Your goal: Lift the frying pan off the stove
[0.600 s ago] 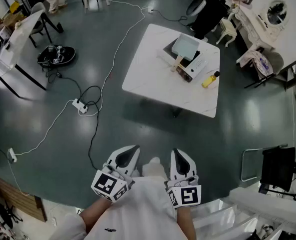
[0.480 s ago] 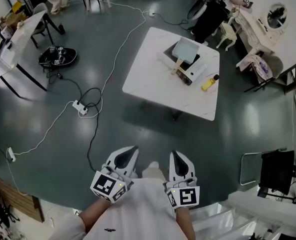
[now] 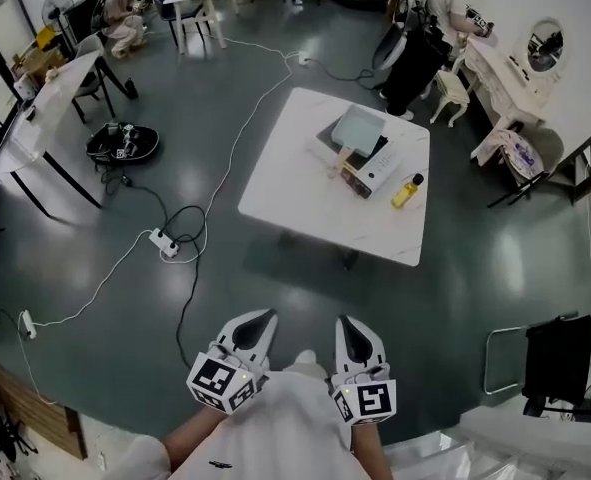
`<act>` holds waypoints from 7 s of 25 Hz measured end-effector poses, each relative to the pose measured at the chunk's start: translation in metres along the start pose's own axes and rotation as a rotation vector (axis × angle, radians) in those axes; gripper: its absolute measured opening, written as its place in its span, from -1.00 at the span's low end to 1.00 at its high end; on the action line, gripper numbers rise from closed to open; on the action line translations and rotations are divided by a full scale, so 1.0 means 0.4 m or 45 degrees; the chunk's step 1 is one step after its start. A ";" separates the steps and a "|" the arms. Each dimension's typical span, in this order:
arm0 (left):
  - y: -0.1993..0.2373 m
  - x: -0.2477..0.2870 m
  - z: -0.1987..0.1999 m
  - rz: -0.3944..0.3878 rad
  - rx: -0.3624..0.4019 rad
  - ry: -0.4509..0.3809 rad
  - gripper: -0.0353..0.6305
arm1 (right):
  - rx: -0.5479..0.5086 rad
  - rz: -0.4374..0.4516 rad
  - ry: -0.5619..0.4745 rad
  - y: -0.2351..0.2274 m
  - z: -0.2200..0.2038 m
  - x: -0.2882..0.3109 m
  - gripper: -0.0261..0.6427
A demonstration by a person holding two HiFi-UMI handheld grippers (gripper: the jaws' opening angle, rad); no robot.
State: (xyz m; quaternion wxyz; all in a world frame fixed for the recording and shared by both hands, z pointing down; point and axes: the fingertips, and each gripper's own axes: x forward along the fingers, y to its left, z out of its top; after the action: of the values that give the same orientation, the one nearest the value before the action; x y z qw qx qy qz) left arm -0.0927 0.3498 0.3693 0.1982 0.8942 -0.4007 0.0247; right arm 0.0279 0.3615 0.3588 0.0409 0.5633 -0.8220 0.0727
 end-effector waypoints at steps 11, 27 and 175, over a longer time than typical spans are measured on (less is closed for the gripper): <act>-0.126 0.140 -0.017 0.013 0.003 -0.028 -0.89 | 0.039 0.077 -0.077 -0.136 0.006 -0.043 -0.92; 0.063 0.434 0.065 0.003 -0.067 0.012 -0.89 | 0.013 0.205 -0.073 -0.277 0.041 0.289 -0.93; 0.329 0.876 0.248 -0.609 -0.290 0.329 -0.62 | 1.252 0.176 -0.114 -0.521 0.112 0.951 -0.53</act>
State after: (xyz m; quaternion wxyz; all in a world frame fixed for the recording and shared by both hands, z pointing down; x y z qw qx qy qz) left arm 0.0379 -0.0139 0.3932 0.3467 0.9247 -0.1503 0.0458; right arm 0.0852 -0.0700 0.3868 -0.2697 0.4627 -0.7267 0.4302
